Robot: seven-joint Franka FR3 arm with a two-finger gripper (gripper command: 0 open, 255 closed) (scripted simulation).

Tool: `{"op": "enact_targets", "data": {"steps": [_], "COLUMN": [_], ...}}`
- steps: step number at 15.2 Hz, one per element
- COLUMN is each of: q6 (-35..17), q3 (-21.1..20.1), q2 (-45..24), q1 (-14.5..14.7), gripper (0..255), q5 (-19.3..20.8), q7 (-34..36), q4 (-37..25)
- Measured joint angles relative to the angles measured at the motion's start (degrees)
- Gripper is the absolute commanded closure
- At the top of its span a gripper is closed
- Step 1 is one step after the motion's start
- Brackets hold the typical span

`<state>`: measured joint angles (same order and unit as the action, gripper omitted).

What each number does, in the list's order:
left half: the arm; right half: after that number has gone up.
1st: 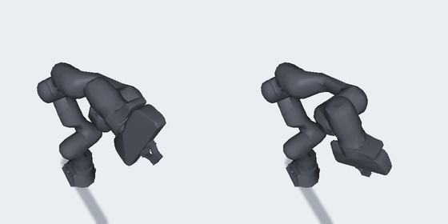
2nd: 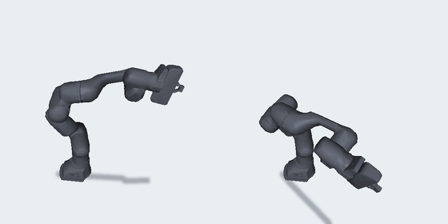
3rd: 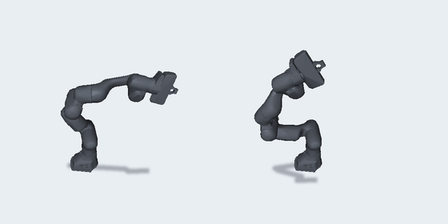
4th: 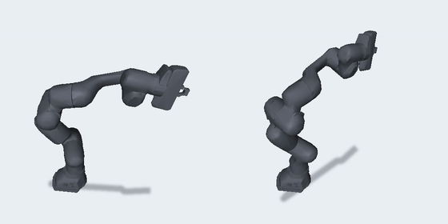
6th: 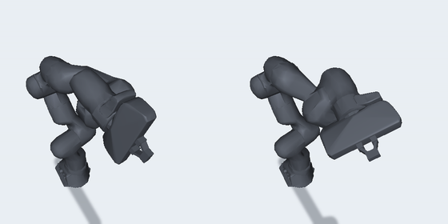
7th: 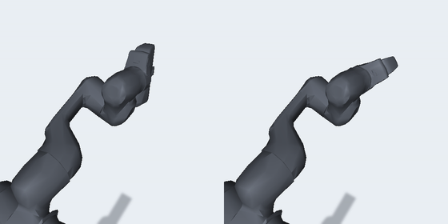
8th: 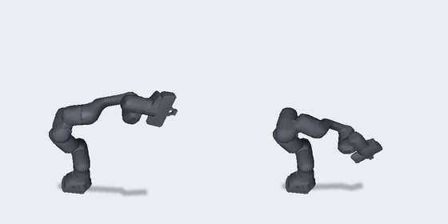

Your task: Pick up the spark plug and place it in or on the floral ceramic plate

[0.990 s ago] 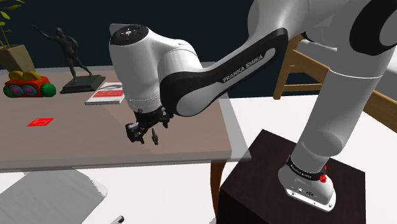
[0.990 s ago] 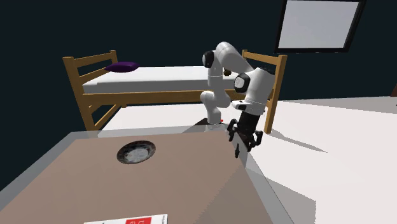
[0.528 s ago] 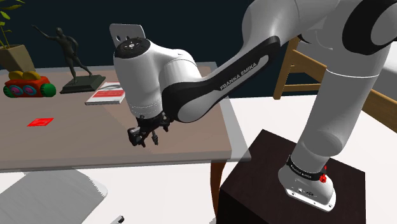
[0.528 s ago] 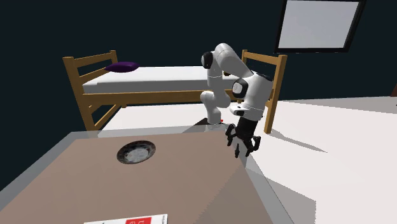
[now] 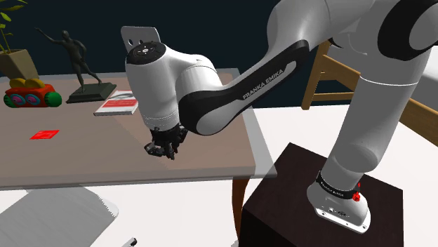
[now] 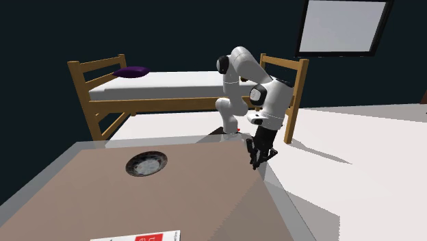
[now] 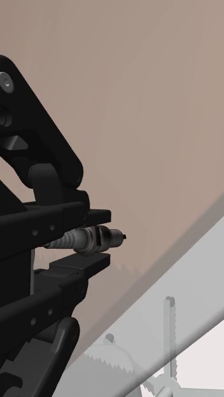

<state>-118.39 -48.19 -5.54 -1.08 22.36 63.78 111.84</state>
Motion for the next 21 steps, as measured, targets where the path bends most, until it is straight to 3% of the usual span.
{"op": "enact_targets", "data": {"steps": [8, 21], "q6": [0.6, 9.4], "q3": [-0.1, -0.4], "q2": [0.6, 2.7], "q1": [-0.1, -0.2], "gripper": [255, 255], "q5": [-0.6, -3.7], "q7": [-0.6, -4.3], "q4": [-0.4, -8.4]}}
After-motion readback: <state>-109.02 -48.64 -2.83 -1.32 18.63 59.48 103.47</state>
